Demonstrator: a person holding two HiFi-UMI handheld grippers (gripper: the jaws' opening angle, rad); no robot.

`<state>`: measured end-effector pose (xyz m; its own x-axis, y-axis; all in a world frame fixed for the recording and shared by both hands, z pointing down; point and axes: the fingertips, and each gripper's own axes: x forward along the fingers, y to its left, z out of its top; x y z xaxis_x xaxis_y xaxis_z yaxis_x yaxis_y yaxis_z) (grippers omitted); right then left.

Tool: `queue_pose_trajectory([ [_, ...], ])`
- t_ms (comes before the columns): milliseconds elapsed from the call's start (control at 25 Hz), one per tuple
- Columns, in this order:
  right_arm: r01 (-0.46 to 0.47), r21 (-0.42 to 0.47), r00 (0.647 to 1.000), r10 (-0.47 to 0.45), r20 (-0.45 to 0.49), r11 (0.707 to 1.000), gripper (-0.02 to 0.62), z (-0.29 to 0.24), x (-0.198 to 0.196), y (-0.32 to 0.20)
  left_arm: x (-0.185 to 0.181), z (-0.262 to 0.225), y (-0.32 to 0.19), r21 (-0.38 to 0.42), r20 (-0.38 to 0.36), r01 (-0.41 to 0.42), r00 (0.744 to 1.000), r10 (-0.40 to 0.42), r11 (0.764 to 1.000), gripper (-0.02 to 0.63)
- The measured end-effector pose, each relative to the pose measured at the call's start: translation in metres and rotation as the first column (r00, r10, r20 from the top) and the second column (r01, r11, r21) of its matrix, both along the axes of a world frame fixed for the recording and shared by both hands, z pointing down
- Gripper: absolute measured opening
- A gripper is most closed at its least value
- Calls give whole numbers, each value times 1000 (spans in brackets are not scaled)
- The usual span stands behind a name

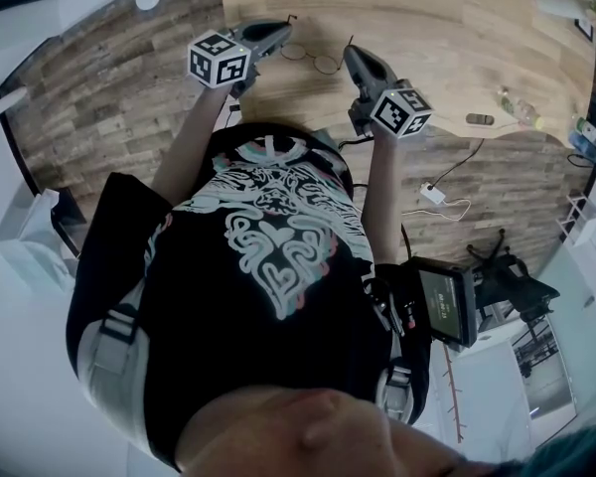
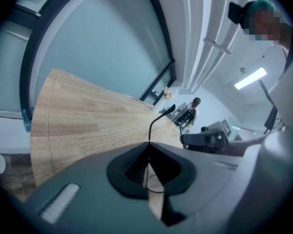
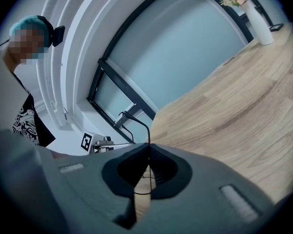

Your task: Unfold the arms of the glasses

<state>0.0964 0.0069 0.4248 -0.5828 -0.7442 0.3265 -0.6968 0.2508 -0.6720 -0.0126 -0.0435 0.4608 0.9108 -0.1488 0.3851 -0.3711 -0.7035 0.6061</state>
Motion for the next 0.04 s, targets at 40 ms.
queue_pose_trajectory([
  [40,1,0,1000,-1,-2,1000,0,1,-1,0,0,2,0,0,1,-2,1000,2,1000,-12],
])
